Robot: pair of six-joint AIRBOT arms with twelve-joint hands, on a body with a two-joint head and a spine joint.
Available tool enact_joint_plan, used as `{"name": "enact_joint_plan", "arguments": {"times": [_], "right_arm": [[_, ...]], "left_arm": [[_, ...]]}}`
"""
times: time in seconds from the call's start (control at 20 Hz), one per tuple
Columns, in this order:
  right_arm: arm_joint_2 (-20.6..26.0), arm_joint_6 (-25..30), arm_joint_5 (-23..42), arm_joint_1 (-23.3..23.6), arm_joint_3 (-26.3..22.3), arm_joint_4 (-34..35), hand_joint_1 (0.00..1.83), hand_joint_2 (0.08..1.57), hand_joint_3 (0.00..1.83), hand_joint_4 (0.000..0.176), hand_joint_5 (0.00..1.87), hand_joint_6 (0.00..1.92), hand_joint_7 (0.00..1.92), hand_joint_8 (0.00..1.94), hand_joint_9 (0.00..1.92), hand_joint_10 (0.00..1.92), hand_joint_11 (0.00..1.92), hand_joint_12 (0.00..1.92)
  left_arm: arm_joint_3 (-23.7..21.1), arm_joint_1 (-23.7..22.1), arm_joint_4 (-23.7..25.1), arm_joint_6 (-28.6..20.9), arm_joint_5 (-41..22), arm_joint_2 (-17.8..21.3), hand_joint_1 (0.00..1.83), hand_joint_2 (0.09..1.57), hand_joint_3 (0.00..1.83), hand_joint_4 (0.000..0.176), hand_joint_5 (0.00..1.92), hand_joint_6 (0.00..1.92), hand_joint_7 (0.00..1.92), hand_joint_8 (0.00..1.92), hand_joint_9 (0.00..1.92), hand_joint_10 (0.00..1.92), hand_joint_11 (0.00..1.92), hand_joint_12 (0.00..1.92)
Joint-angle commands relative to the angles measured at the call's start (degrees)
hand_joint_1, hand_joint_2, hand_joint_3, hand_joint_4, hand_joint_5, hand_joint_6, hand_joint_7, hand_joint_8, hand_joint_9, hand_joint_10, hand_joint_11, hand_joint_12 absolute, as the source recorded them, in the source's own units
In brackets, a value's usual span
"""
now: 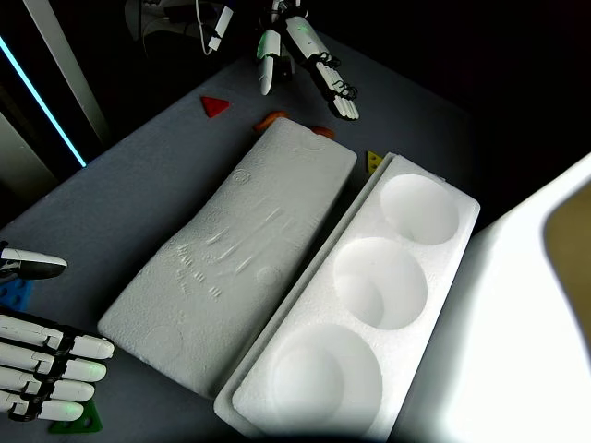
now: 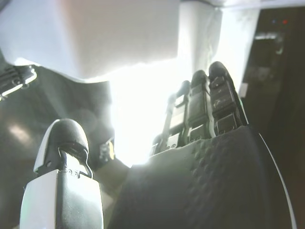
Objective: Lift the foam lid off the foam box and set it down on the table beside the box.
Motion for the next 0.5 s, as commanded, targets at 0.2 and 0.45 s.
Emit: {"name": "enact_joint_plan", "arguments": {"times": [0.2,0.45], "right_arm": [[2.8,-2.4,9.2,2.5,-0.6,-2.3,0.37,1.24,0.01,0.000,0.00,0.00,0.00,0.00,0.00,0.00,0.00,0.00],[6.1,-9.0,8.9,6.0,-1.4,-7.1,0.16,1.33,0.02,0.041,0.00,0.00,0.00,0.00,0.00,0.00,0.00,0.00]], "left_arm": [[-1.0,-1.3,2.0,1.9,-10.7,3.2,0.28,1.09,0.00,0.003,0.00,0.00,0.00,0.00,0.00,0.00,0.00,0.00],[0.1,-6.1,6.8,4.0,-9.3,5.8,0.23,1.22,0.01,0.039,0.00,0.00,0.00,0.00,0.00,0.00,0.00,0.00]]}}
